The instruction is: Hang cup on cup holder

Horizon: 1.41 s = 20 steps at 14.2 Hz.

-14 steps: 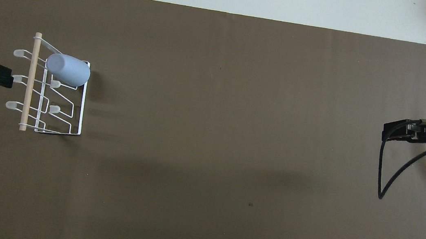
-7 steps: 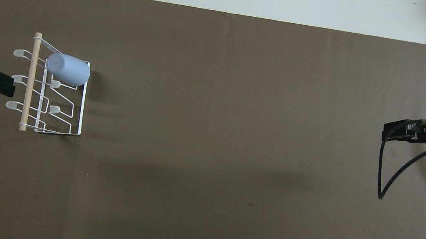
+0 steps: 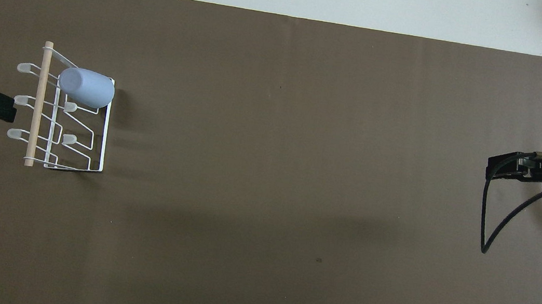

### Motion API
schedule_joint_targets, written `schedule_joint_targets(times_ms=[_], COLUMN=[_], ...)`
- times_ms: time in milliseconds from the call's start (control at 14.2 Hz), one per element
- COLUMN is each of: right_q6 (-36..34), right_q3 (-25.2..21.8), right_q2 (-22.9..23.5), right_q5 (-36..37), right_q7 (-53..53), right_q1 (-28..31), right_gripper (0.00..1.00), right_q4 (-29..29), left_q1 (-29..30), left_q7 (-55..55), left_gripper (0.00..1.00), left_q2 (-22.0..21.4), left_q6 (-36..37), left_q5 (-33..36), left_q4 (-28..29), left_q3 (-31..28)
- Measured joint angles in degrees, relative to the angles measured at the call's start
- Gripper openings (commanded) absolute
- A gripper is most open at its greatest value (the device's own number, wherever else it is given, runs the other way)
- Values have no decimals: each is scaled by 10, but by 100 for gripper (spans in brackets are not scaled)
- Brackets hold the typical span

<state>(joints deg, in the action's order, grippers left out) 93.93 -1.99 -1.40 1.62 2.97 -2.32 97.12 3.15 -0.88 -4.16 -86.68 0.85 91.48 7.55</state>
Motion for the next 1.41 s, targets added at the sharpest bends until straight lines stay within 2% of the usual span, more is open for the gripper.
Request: schedule_joint_targets(times_ms=[1406], right_q6=[0], right_q3=[0], right_q2=[0], right_q5=[0], right_q7=[0], right_q1=[0], right_gripper=[100], right_q4=[0], left_q1=[-51], left_q7=[0], left_gripper=[100], left_q2=[-6], left_q6=[0], left_q5=[0], left_q4=[2], left_q3=[-42])
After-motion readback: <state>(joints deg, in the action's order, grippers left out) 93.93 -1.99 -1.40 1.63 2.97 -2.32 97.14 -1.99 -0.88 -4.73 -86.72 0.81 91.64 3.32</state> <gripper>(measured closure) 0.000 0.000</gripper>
